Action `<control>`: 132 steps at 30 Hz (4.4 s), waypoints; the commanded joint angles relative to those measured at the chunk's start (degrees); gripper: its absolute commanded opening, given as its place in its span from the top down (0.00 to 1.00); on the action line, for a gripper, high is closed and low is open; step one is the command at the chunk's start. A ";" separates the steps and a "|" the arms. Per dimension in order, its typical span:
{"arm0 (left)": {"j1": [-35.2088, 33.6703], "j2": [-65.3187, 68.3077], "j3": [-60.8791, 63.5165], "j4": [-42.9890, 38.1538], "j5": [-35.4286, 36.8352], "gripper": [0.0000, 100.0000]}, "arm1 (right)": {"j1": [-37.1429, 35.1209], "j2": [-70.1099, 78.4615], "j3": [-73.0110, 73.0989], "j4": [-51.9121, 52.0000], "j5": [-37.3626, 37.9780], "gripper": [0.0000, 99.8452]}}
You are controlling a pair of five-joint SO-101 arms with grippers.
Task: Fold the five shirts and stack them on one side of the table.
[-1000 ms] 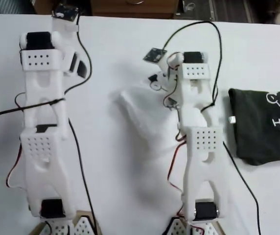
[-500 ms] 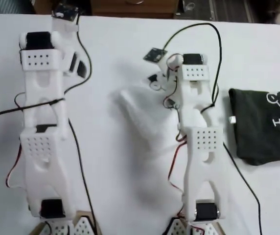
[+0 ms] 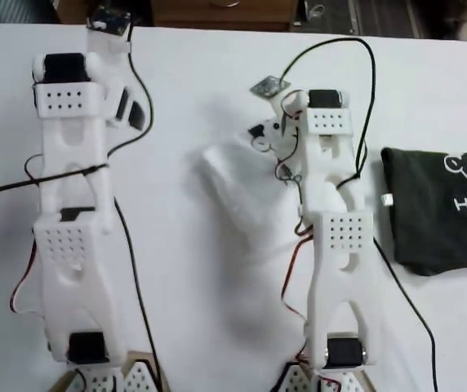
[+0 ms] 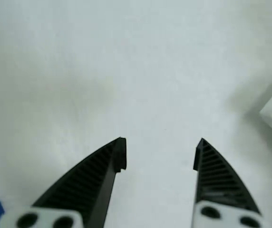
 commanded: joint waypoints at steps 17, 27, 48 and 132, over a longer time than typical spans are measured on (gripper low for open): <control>0.09 -1.41 0.04 1.14 -0.62 0.75 | 0.84 -9.98 24.79 0.48 -7.91 0.67; 0.09 -1.41 0.04 1.14 -0.62 0.75 | 0.92 -18.51 12.31 0.48 -13.36 0.67; 0.09 -1.41 3.91 1.14 -0.62 0.75 | 4.62 -31.34 43.25 -12.44 -7.82 0.67; -7.21 -10.64 4.97 0.97 -3.16 0.75 | 15.96 -51.30 35.08 0.48 -10.37 0.98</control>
